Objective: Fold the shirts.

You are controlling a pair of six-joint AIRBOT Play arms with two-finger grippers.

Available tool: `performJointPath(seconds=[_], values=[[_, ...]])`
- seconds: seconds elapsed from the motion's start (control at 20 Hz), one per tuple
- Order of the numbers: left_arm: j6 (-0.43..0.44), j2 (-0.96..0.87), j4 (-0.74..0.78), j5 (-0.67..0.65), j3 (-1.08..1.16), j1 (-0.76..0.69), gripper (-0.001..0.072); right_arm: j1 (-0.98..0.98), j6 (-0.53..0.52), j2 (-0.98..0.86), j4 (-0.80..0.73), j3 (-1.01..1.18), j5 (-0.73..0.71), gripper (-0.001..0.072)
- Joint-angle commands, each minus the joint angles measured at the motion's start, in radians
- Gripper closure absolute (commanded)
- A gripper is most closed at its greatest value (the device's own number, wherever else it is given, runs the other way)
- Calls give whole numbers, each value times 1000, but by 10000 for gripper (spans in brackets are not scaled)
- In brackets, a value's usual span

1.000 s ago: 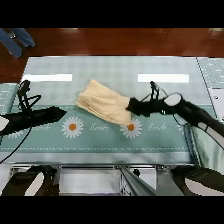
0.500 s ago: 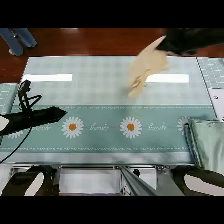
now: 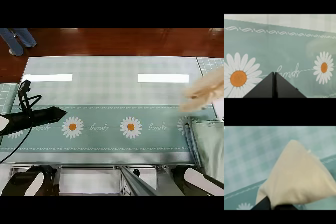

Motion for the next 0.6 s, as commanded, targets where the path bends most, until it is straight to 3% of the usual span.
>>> performJointPath(seconds=[0.0,0.15,0.35,0.4,0.5,0.55], values=[[0,0,0,13,-1,-1,680,-161,-31,167,-286,-158,47,682],[0,0,0,47,-1,-1,680,-263,-61,352,-391,-445,46,681],[0,0,0,69,-1,-1,680,-372,33,587,-556,-851,14,681],[0,0,0,76,-1,-1,681,-383,70,632,-592,-919,-7,625],[0,0,0,79,0,-1,680,-388,105,668,-636,-976,-60,86],[0,0,0,83,0,0,680,-387,104,650,-614,-962,-82,86]])
